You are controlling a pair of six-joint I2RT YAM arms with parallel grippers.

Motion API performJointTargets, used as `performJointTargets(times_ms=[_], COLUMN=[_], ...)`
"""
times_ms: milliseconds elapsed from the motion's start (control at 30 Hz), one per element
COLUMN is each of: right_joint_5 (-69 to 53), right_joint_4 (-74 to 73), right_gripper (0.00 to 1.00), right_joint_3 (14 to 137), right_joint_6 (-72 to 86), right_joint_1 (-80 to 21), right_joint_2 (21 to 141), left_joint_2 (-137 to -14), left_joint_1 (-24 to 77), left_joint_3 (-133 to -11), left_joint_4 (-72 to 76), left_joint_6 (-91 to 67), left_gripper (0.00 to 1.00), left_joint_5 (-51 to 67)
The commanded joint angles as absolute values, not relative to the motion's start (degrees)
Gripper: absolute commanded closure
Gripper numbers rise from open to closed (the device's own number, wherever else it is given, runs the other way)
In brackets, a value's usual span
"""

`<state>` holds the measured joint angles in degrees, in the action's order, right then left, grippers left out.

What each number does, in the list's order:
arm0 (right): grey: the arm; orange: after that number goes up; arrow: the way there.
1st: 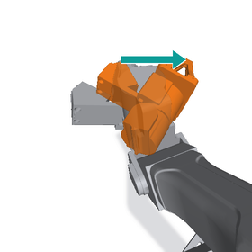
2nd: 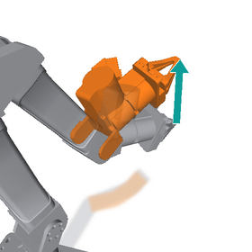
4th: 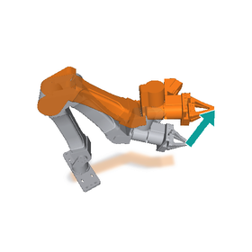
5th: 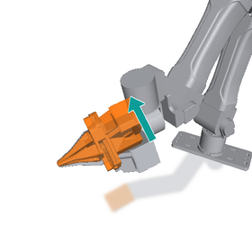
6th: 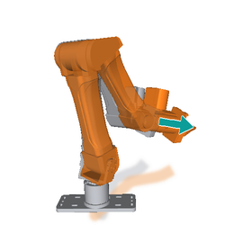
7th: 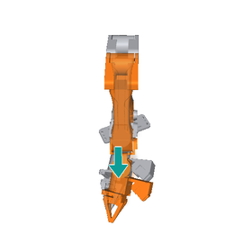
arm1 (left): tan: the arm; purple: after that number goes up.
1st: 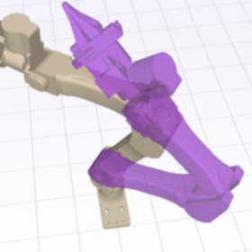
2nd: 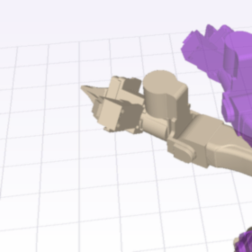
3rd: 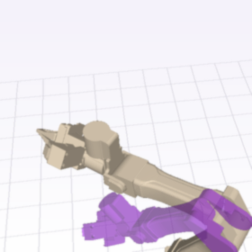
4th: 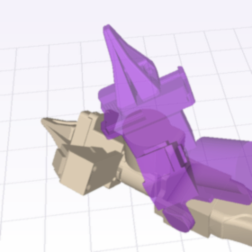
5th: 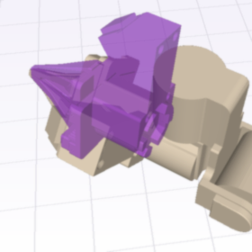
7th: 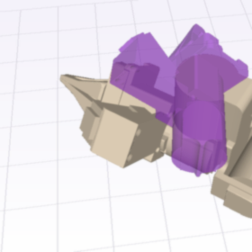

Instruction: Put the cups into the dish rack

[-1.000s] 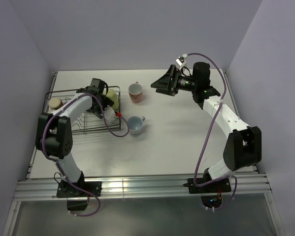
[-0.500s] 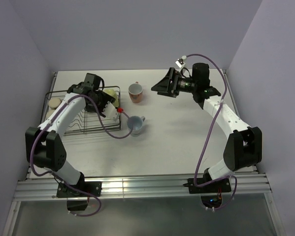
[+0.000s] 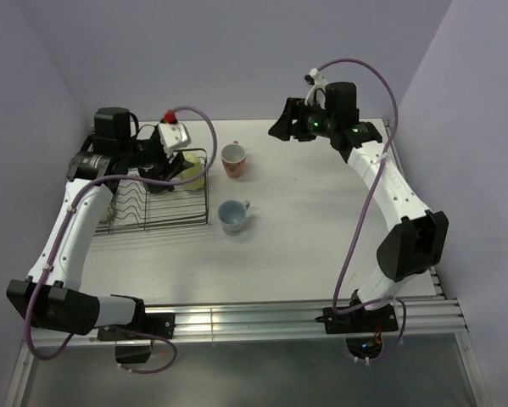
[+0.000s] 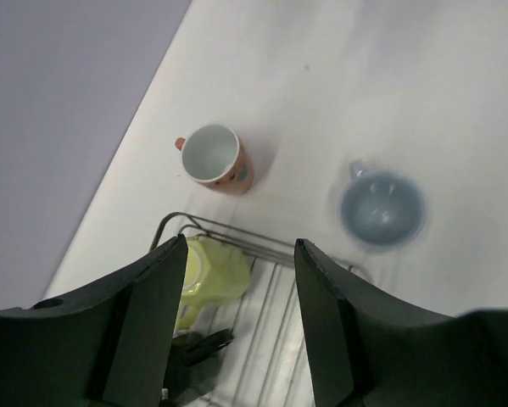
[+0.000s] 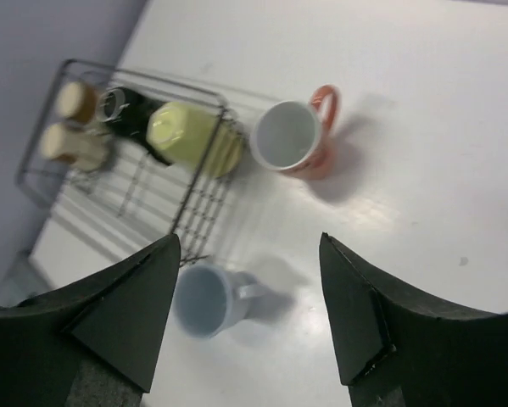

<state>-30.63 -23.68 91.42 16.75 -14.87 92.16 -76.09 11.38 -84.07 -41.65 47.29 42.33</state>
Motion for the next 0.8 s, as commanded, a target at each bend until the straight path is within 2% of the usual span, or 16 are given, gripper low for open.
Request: performJointTargets(times_ms=[0,100,233,333,500,767], right_joint_5=[-13.41,-7.93,1.48,1.76,1.41,0.62], right_joint_4=[-28.03,-28.65,-30.58,-31.12,-29.71,-26.37], right_gripper=[0.27,0.27,0.28,0.28,0.28,0.29], right_joint_3=[97.54,103.69,114.4,117.59,118.21,116.72], right_joint_6=[12.48,14.41,16.7,17.93,19.51,20.48], right_joint_1=[-18.71,-21.7,-25.22,-26.45,-27.95,-28.83], right_joint_2=[98.15,103.86,111.43,116.09,121.01,125.68], left_joint_2=[-72.34,-70.23,-67.77,-66.54,-65.04,-64.07], left_joint_1=[7.84,4.15,2.11,1.23,0.18,-1.41], left_joint_3=[-82.27,-80.42,-78.4,-77.17,-74.45,-71.46], left_joint_4=[-27.46,-21.47,-18.64,-18.02,-16.96,-16.0], left_joint_6=[17.38,6.73,0.71,-2.98,-4.13,-4.92], left_gripper=[0.39,0.38,0.37,0.36,0.31,0.31], left_joint_5=[51.33,52.12,51.94,51.42,51.42,50.89])
